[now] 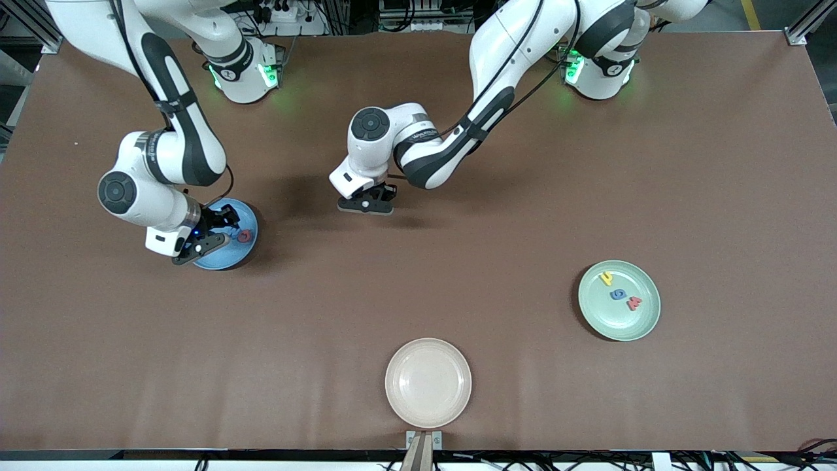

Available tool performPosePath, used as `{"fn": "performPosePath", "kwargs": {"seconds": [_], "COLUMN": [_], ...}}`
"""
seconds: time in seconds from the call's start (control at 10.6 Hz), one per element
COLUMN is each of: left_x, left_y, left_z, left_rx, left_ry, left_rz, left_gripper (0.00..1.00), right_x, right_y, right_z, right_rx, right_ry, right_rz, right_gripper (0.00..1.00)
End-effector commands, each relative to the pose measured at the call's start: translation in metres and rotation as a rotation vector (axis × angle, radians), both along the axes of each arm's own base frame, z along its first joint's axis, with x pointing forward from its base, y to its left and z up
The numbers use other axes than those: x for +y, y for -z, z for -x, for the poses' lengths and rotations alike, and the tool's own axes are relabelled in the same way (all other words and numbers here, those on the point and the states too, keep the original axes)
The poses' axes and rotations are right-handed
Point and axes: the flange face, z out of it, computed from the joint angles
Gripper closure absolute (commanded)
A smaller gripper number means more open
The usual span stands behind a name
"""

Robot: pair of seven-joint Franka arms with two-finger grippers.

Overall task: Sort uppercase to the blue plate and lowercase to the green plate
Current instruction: 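Release the R on the blue plate while the left gripper grasps blue 3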

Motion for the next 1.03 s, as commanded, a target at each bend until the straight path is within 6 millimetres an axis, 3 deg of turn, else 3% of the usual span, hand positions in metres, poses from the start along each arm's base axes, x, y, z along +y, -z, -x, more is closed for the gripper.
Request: {"fn": "performPosePath", "kwargs": {"seconds": [0.0,0.38,0.47,0.94], "left_x": [-0.004,-0.005,-0.008,-0.011], "left_y": [0.007,0.015,0.016,0.017], "left_z": [-0.001,0.002,0.005,0.004], "left_rx": [-0.001,0.005,0.002,-0.013], "left_ry": [0.007,0.013,0.017,0.014], "left_rz": [0.004,0.001,0.009,0.041], "left_gripper": [0.56,0.56,0.56,0.53], "right_x": [0.056,0.138,0.15,0.152], "right_y": [-0.018,-0.022,-0.022,-0.014], "right_z": [0.011,0.041,0.046,0.062], "right_rx": [0.002,0.01,0.015,-0.047], "right_ry": [0.142,0.283,0.304,0.309], "right_rz": [-0.007,0.009,0.015,0.0], "right_gripper": [0.34,0.33,0.33,0.31]}}
